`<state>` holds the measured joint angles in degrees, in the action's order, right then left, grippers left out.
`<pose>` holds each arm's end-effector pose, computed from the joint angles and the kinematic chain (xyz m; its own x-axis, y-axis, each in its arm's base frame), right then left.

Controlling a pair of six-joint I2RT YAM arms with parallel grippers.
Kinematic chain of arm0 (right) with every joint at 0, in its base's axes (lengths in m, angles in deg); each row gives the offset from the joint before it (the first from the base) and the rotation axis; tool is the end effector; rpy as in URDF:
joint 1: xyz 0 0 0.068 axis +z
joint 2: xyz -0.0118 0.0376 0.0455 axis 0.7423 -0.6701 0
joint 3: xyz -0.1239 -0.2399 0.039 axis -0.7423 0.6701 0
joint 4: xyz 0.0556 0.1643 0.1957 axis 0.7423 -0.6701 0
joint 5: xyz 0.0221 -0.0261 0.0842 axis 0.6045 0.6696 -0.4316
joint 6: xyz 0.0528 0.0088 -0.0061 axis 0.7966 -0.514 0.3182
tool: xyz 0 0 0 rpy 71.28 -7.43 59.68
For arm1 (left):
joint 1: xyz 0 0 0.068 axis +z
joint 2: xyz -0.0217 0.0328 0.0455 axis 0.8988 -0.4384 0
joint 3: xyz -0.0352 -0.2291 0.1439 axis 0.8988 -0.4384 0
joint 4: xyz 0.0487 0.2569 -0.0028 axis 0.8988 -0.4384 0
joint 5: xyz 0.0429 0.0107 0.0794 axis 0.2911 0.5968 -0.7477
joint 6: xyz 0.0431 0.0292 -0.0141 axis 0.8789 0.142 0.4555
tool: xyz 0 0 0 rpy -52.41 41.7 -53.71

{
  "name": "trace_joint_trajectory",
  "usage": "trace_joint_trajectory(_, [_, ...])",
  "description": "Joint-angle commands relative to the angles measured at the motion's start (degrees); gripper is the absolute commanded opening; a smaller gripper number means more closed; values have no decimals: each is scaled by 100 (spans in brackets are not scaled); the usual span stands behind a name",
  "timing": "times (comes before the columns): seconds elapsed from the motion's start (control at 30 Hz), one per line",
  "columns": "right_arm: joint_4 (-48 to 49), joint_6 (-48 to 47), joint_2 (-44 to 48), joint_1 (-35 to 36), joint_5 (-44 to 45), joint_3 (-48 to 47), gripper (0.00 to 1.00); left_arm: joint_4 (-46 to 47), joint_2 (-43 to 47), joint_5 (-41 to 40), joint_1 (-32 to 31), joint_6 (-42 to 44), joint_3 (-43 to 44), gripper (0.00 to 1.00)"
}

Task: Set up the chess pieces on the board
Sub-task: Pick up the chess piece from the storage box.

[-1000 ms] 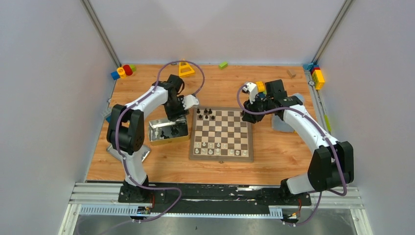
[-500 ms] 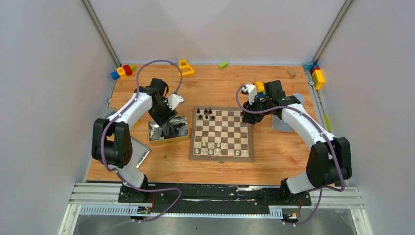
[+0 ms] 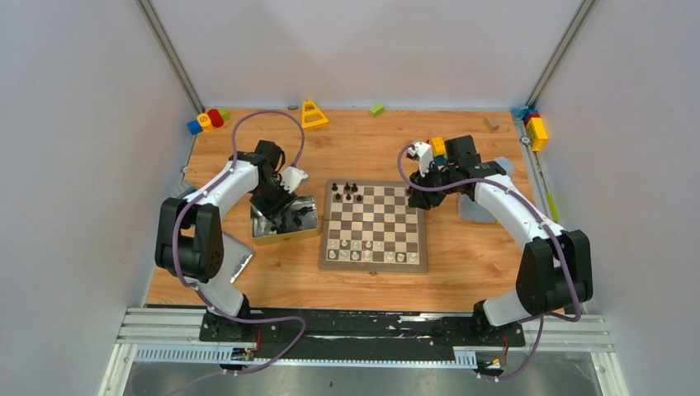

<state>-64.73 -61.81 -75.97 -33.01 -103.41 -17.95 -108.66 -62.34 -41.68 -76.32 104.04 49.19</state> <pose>0.2840 0.0964 0.2568 -0.5084 -0.5232 -0.6839 -0.8156 0.5473 0.1877 0.3005 -0.0688 0.2084 -0.7259 0.6609 -0.1904 0.6720 0.7405 0.0089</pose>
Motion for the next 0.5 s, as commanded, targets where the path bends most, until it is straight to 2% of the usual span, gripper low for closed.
trace_joint_trajectory(0.0, [133, -87, -109, -17, -111, 36, 27, 232, -145, -226, 1, -213, -90, 56])
trace_joint_trajectory(0.47, [54, -112, -224, -15, -151, 0, 27, 332, -519, -709, 1, -244, -124, 54])
